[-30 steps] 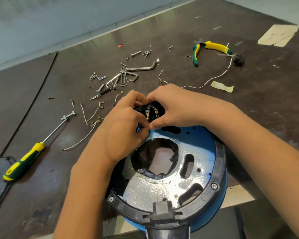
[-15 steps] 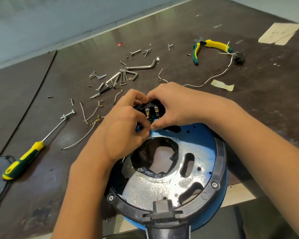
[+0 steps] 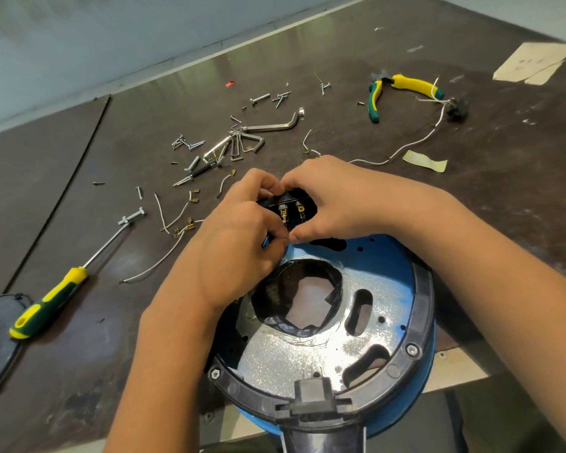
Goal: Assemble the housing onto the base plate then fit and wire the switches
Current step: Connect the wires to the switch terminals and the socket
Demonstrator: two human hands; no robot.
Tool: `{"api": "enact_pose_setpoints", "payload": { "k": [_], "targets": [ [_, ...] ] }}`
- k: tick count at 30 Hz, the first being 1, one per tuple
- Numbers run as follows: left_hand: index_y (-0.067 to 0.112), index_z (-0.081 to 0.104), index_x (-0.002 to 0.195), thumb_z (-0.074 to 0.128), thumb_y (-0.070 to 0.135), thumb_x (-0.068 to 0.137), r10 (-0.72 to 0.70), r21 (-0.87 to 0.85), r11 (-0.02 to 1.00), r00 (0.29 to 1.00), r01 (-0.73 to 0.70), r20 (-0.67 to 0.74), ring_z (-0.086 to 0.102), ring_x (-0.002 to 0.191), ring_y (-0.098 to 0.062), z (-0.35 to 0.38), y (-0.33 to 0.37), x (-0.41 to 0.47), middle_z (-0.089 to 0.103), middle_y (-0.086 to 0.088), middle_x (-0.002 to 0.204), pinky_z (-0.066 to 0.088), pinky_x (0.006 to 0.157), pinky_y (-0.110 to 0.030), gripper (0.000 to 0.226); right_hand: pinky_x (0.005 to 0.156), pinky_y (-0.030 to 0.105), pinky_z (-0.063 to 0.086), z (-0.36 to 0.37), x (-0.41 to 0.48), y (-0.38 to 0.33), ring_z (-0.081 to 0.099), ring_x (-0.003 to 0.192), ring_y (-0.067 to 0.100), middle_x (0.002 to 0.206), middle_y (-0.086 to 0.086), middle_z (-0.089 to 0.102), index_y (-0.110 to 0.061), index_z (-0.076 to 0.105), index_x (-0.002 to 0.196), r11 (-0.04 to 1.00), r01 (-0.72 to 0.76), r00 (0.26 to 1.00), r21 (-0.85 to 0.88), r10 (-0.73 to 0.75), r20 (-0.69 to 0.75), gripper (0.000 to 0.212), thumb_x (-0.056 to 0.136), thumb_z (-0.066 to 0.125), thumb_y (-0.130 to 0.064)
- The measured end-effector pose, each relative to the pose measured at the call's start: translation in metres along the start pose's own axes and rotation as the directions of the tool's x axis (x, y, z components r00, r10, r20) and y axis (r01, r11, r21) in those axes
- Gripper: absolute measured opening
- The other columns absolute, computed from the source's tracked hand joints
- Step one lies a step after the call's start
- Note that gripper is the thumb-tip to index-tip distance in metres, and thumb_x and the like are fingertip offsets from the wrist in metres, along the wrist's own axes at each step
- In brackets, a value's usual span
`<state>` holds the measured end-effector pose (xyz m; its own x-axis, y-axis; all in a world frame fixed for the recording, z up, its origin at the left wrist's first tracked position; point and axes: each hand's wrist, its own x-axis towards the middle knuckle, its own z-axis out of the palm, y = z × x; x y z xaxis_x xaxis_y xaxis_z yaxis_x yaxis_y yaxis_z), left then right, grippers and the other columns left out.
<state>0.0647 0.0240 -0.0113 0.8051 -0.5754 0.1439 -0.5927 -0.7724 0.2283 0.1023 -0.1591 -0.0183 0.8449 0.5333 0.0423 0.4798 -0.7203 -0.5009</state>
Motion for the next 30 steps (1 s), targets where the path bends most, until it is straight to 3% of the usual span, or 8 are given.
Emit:
{"api": "enact_pose_setpoints", "payload": {
  "k": [7,18,26,30],
  "targets": [
    [0.016,0.079,0.074,0.077,0.011,0.077,0.006,0.021,1.000,1.000,-0.006,0.011,0.054,0.111,-0.021,-0.0021,0.0010,0.0007,0.049,-0.009,0.126,0.038,0.084,-0.026,0.006,0.072,0.030,0.042,0.0004,0.0011,0.0019,0.054,0.090,0.015,0.093,-0.012,0.047,-0.024,0.060,0.121,1.000,0.006,1.000,-0.003,-0.006,-0.003,0.053,0.076,0.081,-0.043],
    [0.014,0.080,0.074,0.078,0.009,0.076,0.018,0.042,0.999,1.000,-0.018,-0.002,0.056,0.109,-0.022,-0.0020,0.0034,-0.0003,0.051,-0.011,0.124,0.040,0.081,-0.027,0.006,0.078,0.034,0.048,-0.0013,0.0001,-0.0009,0.056,0.094,0.017,0.098,-0.008,0.049,-0.022,0.060,0.124,1.000,0.012,1.000,-0.008,-0.012,0.004,0.054,0.078,0.080,-0.042],
    [0.014,0.080,0.075,0.077,0.010,0.076,-0.003,0.049,0.999,1.000,0.004,-0.002,0.056,0.108,-0.024,-0.0027,0.0023,0.0000,0.054,-0.012,0.124,0.035,0.083,-0.021,0.005,0.067,0.031,0.047,-0.0037,0.0013,-0.0029,0.058,0.082,0.015,0.083,-0.015,0.050,-0.027,0.058,0.099,1.000,0.024,1.000,-0.011,-0.024,-0.009,0.035,0.074,0.081,-0.037],
    [0.013,0.080,0.072,0.079,0.010,0.073,-0.002,0.009,1.000,1.000,0.002,-0.017,0.059,0.107,-0.021,-0.0040,0.0026,-0.0010,0.056,-0.010,0.123,0.044,0.085,-0.026,0.004,0.068,0.032,0.049,-0.0027,0.0030,-0.0027,0.060,0.086,0.016,0.092,-0.007,0.057,-0.022,0.063,0.111,0.999,0.009,1.000,-0.034,-0.009,-0.012,0.046,0.072,0.082,-0.039]
  ]
}}
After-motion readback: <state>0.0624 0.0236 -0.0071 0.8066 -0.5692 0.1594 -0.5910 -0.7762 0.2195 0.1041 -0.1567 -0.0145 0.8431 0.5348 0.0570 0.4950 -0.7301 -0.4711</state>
